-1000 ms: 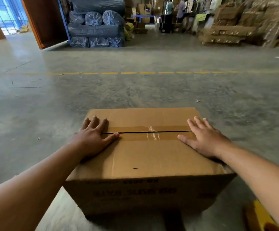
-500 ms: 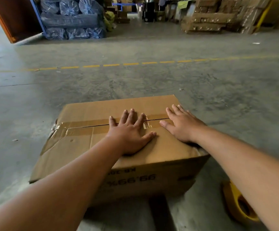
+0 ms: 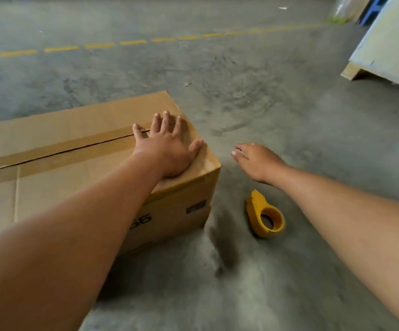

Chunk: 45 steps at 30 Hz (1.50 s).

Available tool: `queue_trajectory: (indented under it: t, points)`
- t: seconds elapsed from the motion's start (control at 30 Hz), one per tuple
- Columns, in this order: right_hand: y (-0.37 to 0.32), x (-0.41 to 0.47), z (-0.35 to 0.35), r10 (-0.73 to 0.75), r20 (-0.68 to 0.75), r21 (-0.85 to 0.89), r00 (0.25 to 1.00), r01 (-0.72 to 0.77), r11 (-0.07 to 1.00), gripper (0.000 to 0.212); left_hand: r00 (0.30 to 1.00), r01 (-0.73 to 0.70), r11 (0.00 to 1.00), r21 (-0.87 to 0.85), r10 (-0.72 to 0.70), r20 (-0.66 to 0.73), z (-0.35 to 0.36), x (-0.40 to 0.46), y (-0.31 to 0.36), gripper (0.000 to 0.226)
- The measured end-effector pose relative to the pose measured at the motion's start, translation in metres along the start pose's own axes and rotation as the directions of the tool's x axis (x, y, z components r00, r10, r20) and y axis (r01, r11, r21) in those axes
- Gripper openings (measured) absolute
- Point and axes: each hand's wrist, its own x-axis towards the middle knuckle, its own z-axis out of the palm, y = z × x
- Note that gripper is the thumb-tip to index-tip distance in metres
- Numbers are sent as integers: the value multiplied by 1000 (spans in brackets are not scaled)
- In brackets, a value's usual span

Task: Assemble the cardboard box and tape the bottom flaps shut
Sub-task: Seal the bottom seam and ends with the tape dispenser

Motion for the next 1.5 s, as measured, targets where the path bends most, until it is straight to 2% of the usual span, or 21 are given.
queue_trajectory:
  t: [0.1, 0.17, 0.23, 0.3, 0.37, 0.47, 0.53, 0.67, 0.8, 0.9, 1.0, 1.1, 1.2, 1.33, 1.4, 1.5]
  points:
    - [38, -19, 41, 93, 105, -139, 990, -78, 987, 47, 999, -22, 1000, 8, 22, -23, 3, 0, -2, 93]
    - [54, -34, 76, 181, 145, -162, 973, -157, 974, 44, 999, -33, 999, 10, 34, -37, 4, 0, -5, 92]
    - [69, -47, 110, 259, 145, -233, 955, -221, 947, 47, 998, -38, 999, 11, 39, -57, 5, 2, -6, 91]
    - [81, -56, 138, 277, 137, -304, 951, -226, 926, 56, 997, -35, 999, 24, 37, -70, 7, 3, -6, 92]
    - [88, -61, 158, 311, 166, -311, 936, -249, 917, 57, 997, -28, 999, 29, 30, -74, 8, 4, -6, 92]
    - [90, -64, 170, 387, 185, -288, 904, -326, 900, 40, 996, -29, 999, 24, 31, -79, 7, 5, -7, 92]
    - [91, -63, 170, 418, 153, -231, 895, -379, 896, 32, 996, -30, 999, 22, 32, -88, 6, 4, -8, 91]
    - [84, -56, 147, 436, 38, -186, 899, -422, 887, 33, 996, -45, 999, -4, 45, -83, 6, 0, -6, 89]
    - [57, -36, 92, 306, -144, -179, 941, -329, 927, 34, 995, -52, 998, -19, 51, -85, 2, -3, -11, 87]
    - [28, -17, 43, 218, -290, -79, 932, -250, 965, 30, 995, -83, 996, -22, 81, -61, -4, -9, -19, 85]
    - [-12, -6, -6, 73, -443, 23, 894, -70, 997, 30, 995, -82, 996, -30, 80, -62, -11, -23, -38, 83]
    - [-64, 0, -42, -90, -513, 75, 853, 149, 986, 39, 998, -7, 999, -36, 5, -68, -14, -47, -81, 83]
    - [-128, 2, -61, -235, -488, 160, 841, 350, 923, 40, 991, 104, 993, -55, -108, -74, -17, -79, -142, 84]
    - [-223, -2, -59, -457, -340, 342, 822, 561, 754, 27, 966, 243, 967, -75, -248, -67, -20, -135, -228, 84]
    - [-268, -8, -51, -539, -250, 448, 804, 590, 672, 27, 950, 296, 948, -114, -305, -67, -19, -161, -262, 85]
    - [-325, -13, -32, -602, -147, 567, 785, 565, 599, 33, 908, 380, 879, -288, -413, -63, -21, -191, -290, 86]
